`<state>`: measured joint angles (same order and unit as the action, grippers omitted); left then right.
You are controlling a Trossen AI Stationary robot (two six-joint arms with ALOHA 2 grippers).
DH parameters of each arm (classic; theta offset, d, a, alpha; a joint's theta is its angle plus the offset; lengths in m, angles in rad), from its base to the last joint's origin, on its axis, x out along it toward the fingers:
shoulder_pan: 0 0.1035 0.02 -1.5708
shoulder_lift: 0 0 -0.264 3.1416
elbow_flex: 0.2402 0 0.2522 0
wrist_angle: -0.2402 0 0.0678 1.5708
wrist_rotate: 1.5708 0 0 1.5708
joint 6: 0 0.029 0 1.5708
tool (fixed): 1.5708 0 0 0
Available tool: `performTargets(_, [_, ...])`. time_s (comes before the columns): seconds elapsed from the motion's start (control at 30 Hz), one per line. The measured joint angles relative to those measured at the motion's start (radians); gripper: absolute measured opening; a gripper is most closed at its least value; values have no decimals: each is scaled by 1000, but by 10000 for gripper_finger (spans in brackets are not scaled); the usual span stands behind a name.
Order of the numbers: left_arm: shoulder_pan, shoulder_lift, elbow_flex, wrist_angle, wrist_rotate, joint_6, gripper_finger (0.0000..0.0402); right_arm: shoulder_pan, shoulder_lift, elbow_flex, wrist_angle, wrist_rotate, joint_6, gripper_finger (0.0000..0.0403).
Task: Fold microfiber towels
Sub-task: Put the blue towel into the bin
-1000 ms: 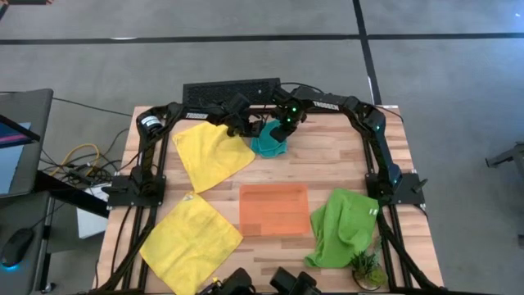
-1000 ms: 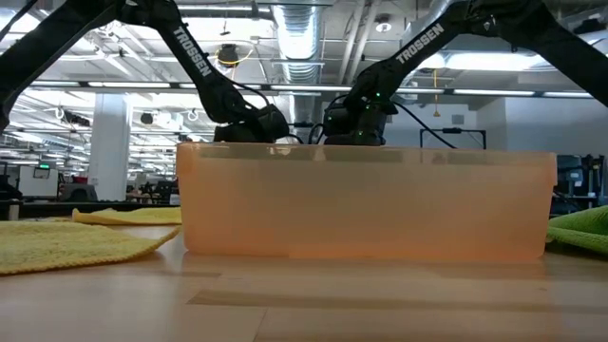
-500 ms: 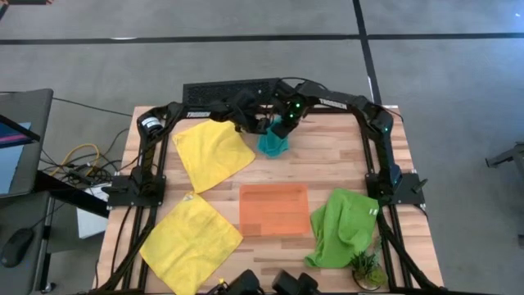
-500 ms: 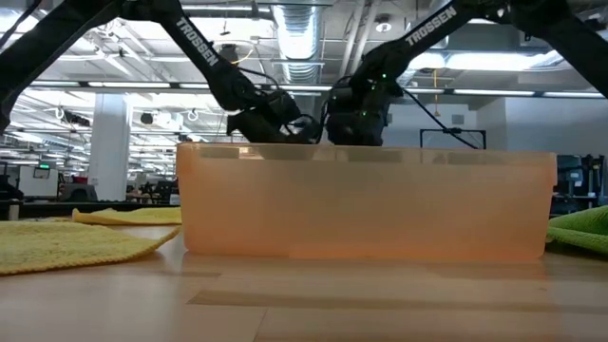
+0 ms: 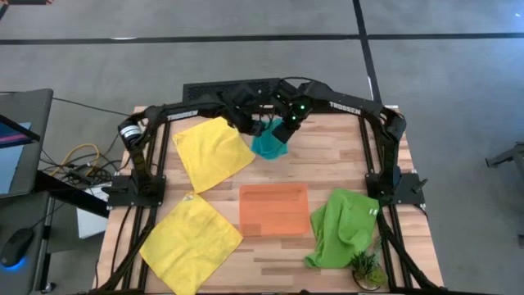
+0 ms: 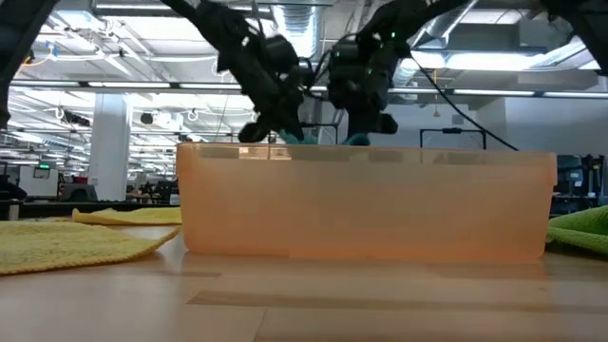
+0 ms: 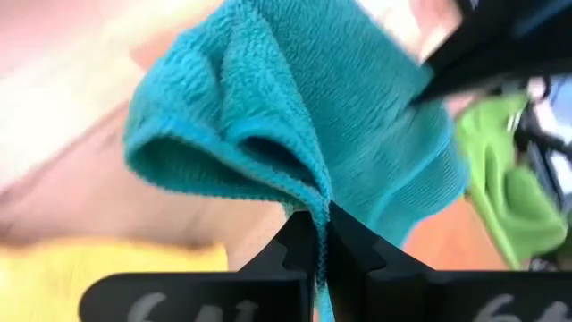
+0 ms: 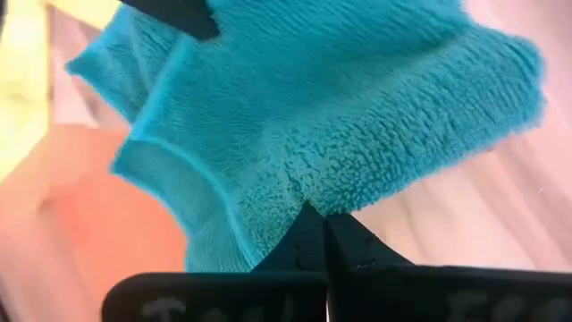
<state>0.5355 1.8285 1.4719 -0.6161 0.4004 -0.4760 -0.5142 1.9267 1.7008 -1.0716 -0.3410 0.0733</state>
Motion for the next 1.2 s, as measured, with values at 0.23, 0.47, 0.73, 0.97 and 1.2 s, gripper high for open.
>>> performTargets(0.23, [-122, -86, -2, -94, -58, 16, 0, 118, -80, 2, -30, 2, 77, 3])
performTargets(0.47, [-256, -130, -3, -126, -132, -94, 0, 260, -85, -16, -65, 8, 76, 3])
performTargets(0.73, [-425, -138, -4, -169, -248, -321, 0, 375, -171, -109, -115, 85, 8, 3])
performTargets(0.97, [-561, -137, -4, -171, -330, -440, 0, 465, -209, -172, -60, 81, 71, 3])
performTargets(1.2, [-626, -124, -9, -188, -366, -436, 0, 540, -189, -201, 17, 78, 154, 3])
